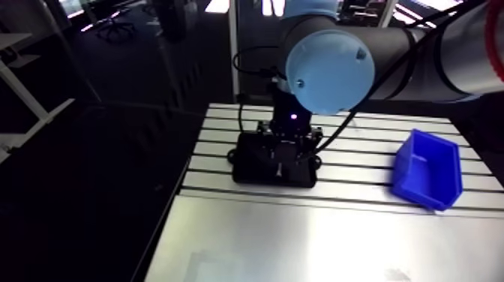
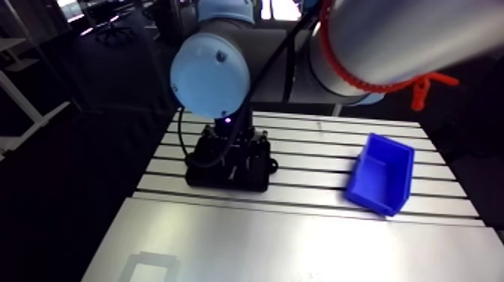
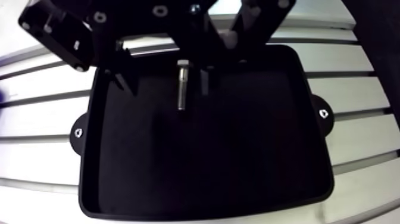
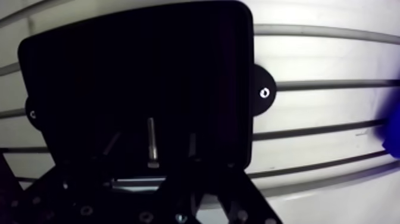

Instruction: Pick up the M10 bolt from the tray and put it into the blue bin.

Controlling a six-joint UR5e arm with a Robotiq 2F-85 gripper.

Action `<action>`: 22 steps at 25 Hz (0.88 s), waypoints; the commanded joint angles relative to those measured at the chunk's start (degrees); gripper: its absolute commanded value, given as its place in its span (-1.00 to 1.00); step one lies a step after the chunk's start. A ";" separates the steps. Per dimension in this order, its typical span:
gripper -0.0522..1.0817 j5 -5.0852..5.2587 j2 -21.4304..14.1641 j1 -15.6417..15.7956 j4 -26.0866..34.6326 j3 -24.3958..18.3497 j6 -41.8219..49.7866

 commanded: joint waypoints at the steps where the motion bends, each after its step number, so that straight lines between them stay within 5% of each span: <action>1: -0.19 0.00 0.58 0.05 -0.94 0.29 -0.03; 22: -0.08 0.00 0.93 0.14 -0.94 0.99 0.24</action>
